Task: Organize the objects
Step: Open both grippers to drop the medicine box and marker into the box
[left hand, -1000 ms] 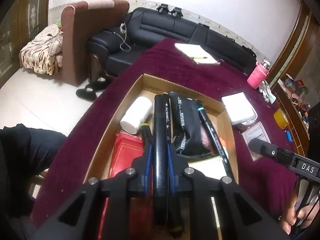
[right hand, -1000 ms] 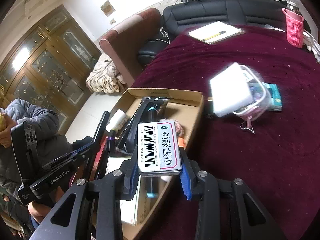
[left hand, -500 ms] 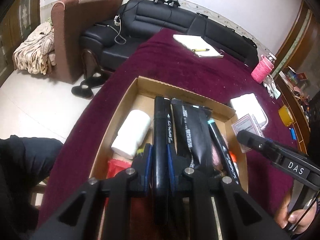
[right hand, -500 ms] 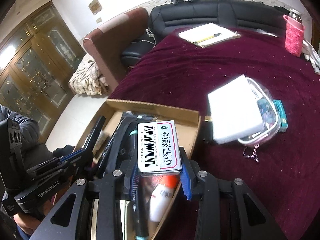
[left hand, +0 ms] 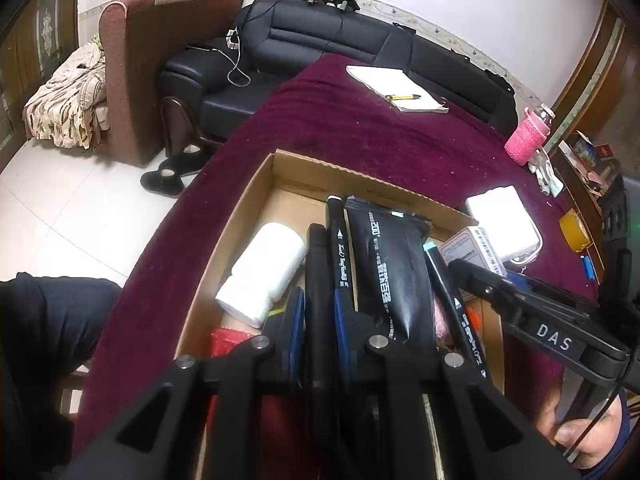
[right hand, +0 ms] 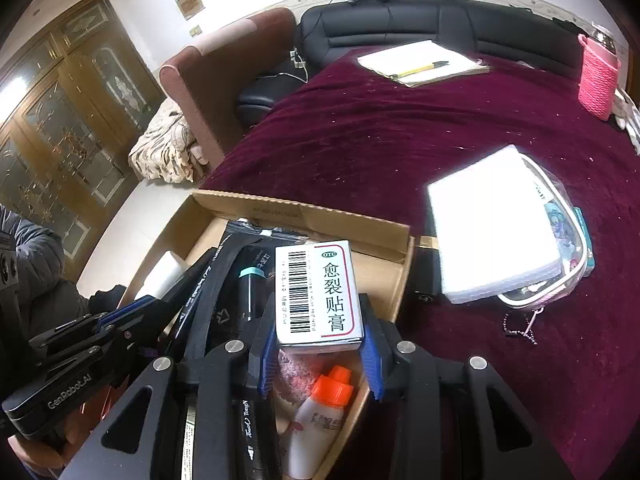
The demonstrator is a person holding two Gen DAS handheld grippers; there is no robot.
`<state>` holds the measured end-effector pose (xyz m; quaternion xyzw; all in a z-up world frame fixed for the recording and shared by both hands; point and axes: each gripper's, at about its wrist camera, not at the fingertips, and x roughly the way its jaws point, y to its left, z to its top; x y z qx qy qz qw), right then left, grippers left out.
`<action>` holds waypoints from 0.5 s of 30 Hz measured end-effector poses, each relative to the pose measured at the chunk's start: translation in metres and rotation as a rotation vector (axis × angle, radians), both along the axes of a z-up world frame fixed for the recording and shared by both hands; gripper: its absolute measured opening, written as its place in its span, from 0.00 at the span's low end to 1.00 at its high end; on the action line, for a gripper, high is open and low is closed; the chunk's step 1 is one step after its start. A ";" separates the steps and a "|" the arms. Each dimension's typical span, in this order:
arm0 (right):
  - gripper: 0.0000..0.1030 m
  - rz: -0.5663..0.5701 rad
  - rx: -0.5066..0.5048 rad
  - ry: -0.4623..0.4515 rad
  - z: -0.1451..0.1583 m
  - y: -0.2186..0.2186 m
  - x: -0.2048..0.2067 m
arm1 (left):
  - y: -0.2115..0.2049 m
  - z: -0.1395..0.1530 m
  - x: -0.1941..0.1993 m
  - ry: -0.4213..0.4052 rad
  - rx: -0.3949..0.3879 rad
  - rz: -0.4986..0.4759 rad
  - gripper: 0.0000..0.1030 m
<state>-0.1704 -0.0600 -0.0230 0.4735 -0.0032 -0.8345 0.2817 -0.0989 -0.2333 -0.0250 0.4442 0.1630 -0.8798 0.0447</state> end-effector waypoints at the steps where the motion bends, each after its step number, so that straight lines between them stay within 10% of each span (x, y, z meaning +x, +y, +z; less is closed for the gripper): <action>1: 0.39 0.010 -0.001 -0.005 0.000 -0.001 0.000 | 0.000 0.000 0.002 0.000 0.001 0.000 0.14; 15: 0.59 0.005 -0.062 -0.008 0.018 0.022 0.010 | 0.004 0.013 0.020 0.020 0.000 0.004 0.20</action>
